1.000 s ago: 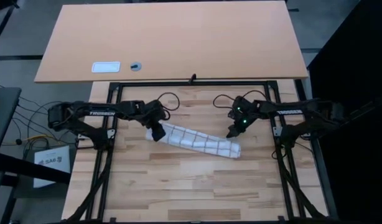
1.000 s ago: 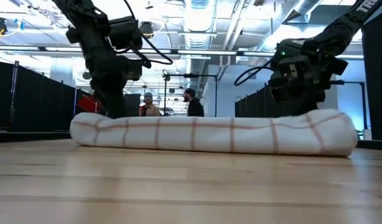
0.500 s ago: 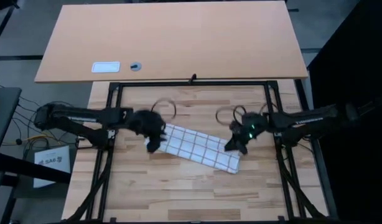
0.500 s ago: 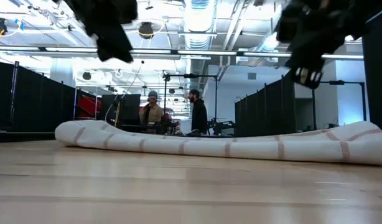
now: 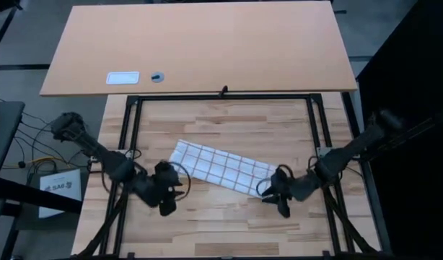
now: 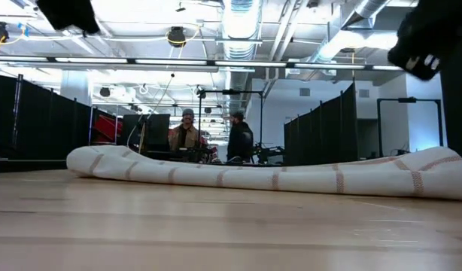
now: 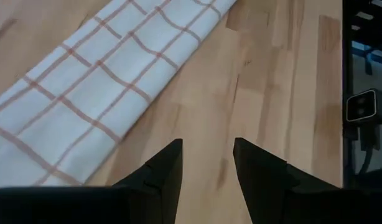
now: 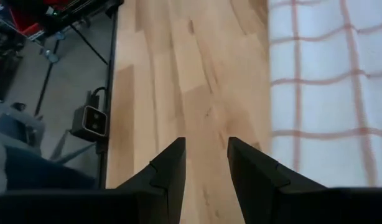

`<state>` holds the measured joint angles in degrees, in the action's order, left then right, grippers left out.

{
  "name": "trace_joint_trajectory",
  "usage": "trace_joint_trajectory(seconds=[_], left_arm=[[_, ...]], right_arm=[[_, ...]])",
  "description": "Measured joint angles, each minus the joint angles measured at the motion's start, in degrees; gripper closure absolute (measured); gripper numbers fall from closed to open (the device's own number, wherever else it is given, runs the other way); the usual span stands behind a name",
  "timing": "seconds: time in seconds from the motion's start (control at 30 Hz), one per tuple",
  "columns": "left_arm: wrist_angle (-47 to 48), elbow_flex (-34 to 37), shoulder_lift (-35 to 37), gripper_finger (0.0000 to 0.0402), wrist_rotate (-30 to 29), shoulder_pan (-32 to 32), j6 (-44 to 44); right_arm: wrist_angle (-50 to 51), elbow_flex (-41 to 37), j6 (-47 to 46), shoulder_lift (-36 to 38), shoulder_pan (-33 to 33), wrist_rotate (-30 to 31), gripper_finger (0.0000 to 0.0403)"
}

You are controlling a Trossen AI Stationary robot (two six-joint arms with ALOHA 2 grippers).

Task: Roll towel
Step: Roll the white patterned towel

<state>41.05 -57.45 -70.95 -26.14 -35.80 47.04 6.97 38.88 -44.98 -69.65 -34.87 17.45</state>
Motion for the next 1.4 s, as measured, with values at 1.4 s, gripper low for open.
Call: trace_joint_trajectory(seconds=[1.4], left_arm=[[21.91,0.24,-1.17,0.0220,-2.97,3.02,-16.32]], right_arm=[[21.13,16.34,1.17,-16.87,17.25,-14.58,0.0233]])
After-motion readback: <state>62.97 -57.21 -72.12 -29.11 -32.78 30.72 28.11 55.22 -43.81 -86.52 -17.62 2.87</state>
